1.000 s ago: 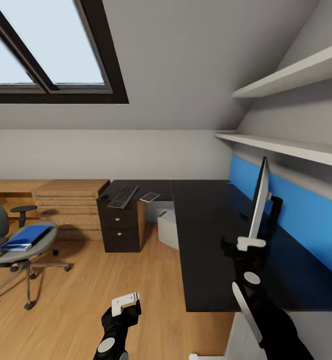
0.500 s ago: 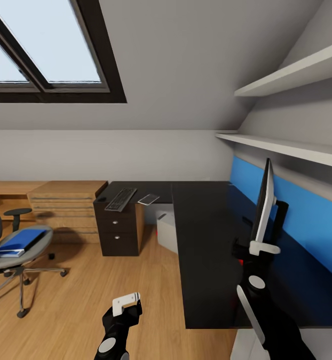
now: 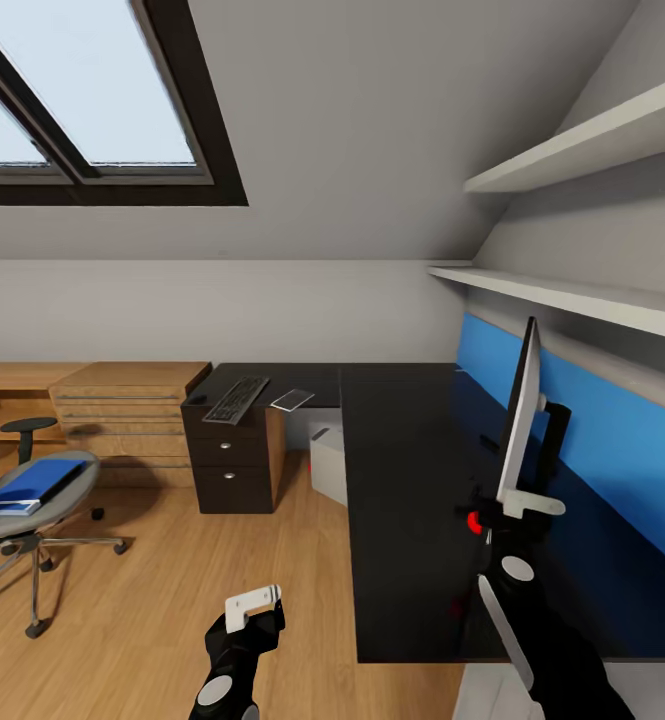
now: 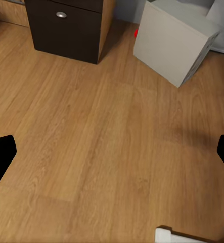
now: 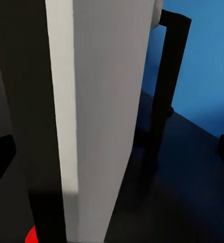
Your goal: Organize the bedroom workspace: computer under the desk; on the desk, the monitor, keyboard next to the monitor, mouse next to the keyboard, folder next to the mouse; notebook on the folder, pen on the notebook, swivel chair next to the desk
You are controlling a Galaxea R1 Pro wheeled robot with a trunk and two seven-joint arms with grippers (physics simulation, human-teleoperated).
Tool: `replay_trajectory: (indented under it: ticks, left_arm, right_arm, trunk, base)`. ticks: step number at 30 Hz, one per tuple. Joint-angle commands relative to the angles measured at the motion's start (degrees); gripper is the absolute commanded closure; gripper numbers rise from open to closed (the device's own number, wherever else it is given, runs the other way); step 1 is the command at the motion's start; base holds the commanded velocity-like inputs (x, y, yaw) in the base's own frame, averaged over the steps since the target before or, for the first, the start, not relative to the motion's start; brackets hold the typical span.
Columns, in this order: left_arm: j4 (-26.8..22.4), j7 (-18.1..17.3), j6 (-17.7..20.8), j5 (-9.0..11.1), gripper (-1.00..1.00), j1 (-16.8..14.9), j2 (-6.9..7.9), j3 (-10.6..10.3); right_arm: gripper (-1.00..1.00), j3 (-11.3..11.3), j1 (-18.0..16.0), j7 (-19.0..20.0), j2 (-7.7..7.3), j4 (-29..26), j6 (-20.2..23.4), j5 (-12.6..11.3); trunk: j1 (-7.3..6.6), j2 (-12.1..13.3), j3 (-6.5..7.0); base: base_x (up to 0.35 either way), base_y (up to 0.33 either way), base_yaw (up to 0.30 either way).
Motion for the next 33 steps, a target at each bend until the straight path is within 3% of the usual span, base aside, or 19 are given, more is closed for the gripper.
replay_trajectory:
  ticks: [1,14,33]
  left_arm:
    - [-0.1,0.4,0.2,0.3,-1.0,0.0,0.01,-0.1]
    - [-0.1,0.4,0.2,0.3,-1.0,0.0,0.08,-0.1]
    - [-0.1,0.4,0.2,0.5,-1.0,0.0,0.09,0.0]
  right_arm:
    - [-1.0,0.2,-0.1,-0.5,-0.19,0.0,0.3,-0.4]
    - [-1.0,0.2,-0.2,-0.5,-0.65,1.8,0.3,-0.5]
    - [-1.0,0.2,-0.2,-0.4,-0.66,2.1,-0.1,-0.5]
  trunk:
    - [0.0,0.0,-0.07]
    - [0.0,0.0,-0.07]
    - [0.0,0.0,-0.07]
  base:
    - [0.0,-0.007,0.0]
    - [0.0,-0.124,0.0]
    - [0.0,-0.284,0.0]
